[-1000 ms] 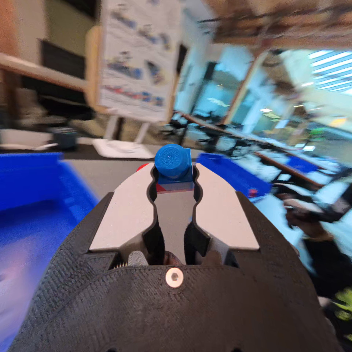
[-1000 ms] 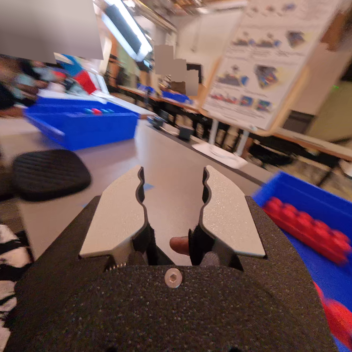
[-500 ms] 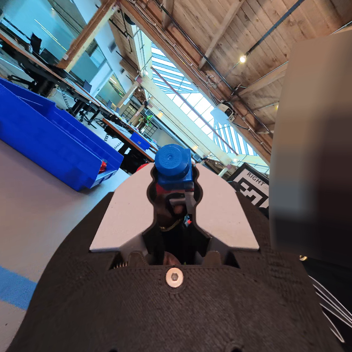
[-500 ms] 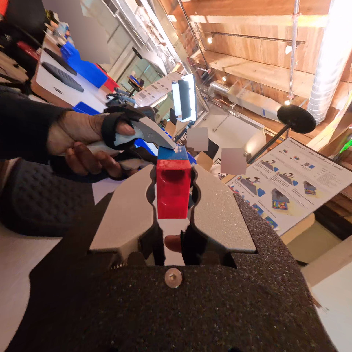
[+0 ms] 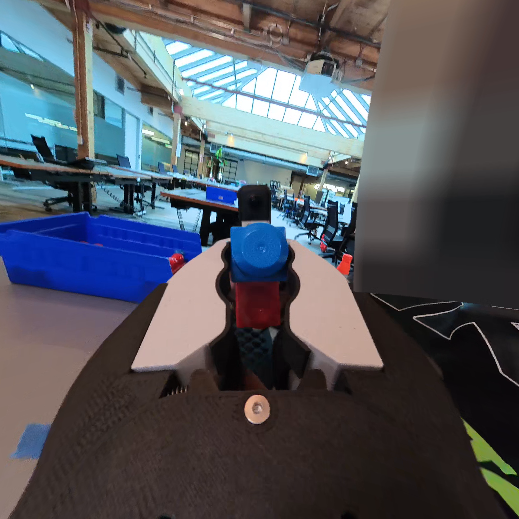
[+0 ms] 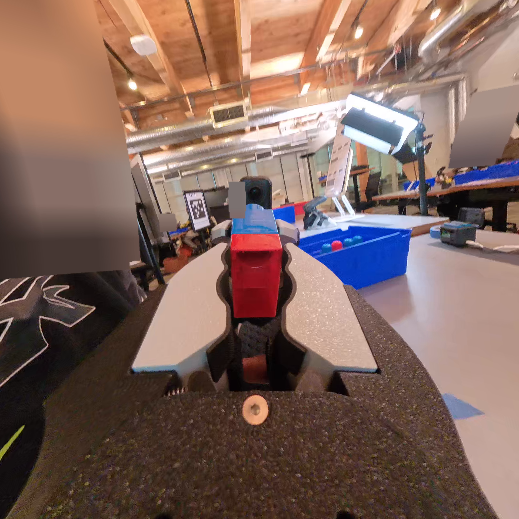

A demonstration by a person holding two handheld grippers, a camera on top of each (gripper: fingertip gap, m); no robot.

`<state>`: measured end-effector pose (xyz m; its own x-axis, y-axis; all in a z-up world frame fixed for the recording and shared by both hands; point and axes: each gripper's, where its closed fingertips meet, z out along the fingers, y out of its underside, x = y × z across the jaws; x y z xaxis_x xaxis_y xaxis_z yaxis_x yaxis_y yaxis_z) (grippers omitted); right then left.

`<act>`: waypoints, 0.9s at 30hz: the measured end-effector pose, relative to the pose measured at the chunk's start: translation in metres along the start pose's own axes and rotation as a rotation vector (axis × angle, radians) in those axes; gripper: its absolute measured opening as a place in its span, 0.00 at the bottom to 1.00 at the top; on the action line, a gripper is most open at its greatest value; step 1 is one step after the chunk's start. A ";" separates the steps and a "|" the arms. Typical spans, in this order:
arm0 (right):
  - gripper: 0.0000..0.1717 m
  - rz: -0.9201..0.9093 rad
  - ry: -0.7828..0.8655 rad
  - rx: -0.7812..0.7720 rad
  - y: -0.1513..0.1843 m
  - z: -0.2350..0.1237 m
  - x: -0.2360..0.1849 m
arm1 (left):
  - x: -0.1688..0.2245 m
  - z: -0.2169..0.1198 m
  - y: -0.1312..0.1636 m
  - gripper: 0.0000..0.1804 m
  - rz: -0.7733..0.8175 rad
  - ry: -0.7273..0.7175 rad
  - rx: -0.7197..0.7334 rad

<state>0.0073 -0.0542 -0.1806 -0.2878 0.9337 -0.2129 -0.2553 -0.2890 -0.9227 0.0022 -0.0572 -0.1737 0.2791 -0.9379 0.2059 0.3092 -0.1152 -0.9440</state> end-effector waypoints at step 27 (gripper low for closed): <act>0.19 -0.321 0.782 -0.483 -0.064 -0.142 0.097 | -0.025 -0.059 -0.023 0.20 0.084 -0.239 0.051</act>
<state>0.1270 0.0846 -0.1877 0.4683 0.8800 0.0795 0.2419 -0.0411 -0.9694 -0.0655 -0.0501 -0.1723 0.5104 -0.8391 0.1884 0.3197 -0.0183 -0.9474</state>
